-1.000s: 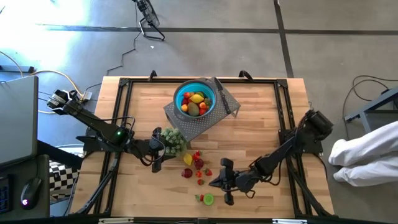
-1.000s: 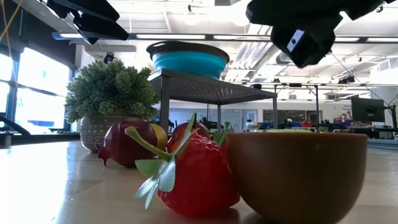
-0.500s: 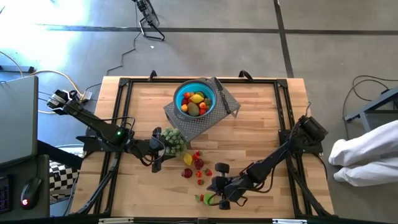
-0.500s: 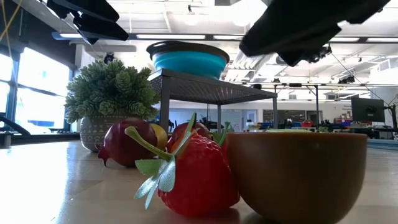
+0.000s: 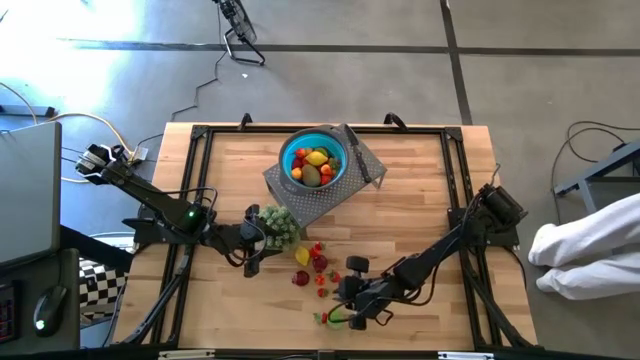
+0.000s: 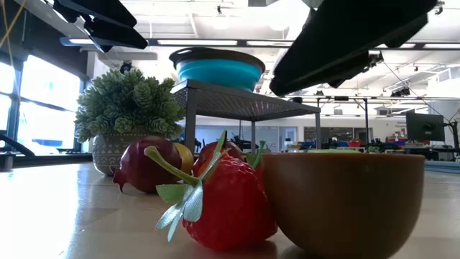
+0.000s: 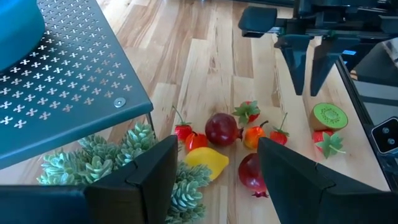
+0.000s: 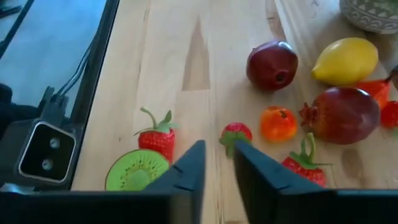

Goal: Pick & Place Fruit
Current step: Put the strawberry into the blue strainer bowl on the shelf

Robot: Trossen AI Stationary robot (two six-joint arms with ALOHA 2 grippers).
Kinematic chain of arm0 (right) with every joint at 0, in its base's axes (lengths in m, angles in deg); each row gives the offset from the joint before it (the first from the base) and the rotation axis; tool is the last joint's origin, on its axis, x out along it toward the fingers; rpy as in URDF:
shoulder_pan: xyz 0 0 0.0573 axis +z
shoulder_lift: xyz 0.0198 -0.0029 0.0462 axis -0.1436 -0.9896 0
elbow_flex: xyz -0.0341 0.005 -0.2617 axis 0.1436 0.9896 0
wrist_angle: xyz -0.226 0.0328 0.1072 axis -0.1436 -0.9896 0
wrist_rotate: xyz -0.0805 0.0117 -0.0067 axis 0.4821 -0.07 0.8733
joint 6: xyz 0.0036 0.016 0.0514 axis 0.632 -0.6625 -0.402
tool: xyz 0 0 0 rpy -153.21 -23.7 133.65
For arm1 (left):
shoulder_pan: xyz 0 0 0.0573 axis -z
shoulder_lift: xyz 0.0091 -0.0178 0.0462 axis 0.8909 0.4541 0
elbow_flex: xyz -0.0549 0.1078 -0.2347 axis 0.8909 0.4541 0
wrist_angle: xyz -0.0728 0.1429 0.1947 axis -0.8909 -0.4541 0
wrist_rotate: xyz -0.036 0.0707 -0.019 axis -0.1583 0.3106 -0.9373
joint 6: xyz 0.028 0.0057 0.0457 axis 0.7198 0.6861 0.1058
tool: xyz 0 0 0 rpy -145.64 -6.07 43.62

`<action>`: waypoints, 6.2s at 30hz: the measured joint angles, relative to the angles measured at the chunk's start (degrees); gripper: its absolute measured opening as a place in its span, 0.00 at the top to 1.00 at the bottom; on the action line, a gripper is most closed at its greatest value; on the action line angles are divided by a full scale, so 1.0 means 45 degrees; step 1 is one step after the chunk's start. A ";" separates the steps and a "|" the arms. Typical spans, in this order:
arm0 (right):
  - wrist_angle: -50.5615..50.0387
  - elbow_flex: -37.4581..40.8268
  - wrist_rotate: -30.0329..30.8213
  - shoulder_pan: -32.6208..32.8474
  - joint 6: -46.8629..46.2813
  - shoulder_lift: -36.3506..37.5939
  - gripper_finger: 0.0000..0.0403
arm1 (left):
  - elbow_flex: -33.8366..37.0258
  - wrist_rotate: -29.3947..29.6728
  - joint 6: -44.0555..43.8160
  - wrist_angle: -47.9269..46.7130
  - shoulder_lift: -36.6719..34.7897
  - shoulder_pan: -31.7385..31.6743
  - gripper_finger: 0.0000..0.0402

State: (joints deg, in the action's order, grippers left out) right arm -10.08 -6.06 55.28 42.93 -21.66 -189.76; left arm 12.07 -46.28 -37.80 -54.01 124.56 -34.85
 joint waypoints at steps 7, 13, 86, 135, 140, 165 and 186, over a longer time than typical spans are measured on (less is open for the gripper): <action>-0.0454 0.0000 0.0029 0.0006 0.0172 0.0000 0.51 | 0.0000 0.0000 0.0000 -0.0033 0.0000 0.0000 0.46; -0.0545 0.0000 0.0434 0.0002 0.0224 0.0000 0.42 | 0.0000 0.0005 0.0005 -0.0078 0.0000 0.0000 0.46; 0.1276 0.0000 -0.0738 -0.0814 0.0545 -0.1831 0.78 | 0.0005 -0.0031 -0.0010 -0.0109 -0.0005 0.0000 0.46; -0.0845 0.0000 0.2154 -0.2598 0.6480 0.4417 0.99 | 0.0005 0.0988 0.0030 0.0045 -0.0001 0.0000 0.46; -0.0289 0.0000 0.2561 -0.3759 0.7744 0.4580 0.99 | 0.0005 0.2149 -0.0006 0.0208 -0.0003 -0.0003 0.46; 0.1081 -0.0278 -0.0789 -0.8272 0.9216 0.4580 0.99 | 0.0005 0.5425 0.0413 0.0229 -0.0005 -0.0010 0.46; -0.1716 -0.2125 -0.2938 -1.0247 0.9895 0.4445 0.99 | 0.0005 0.5628 0.1141 0.0221 -0.0005 -0.0010 0.46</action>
State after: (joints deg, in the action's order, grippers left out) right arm -17.80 -15.62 42.06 -3.18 22.87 -169.76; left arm 12.09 -20.95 -32.67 -53.01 124.53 -34.89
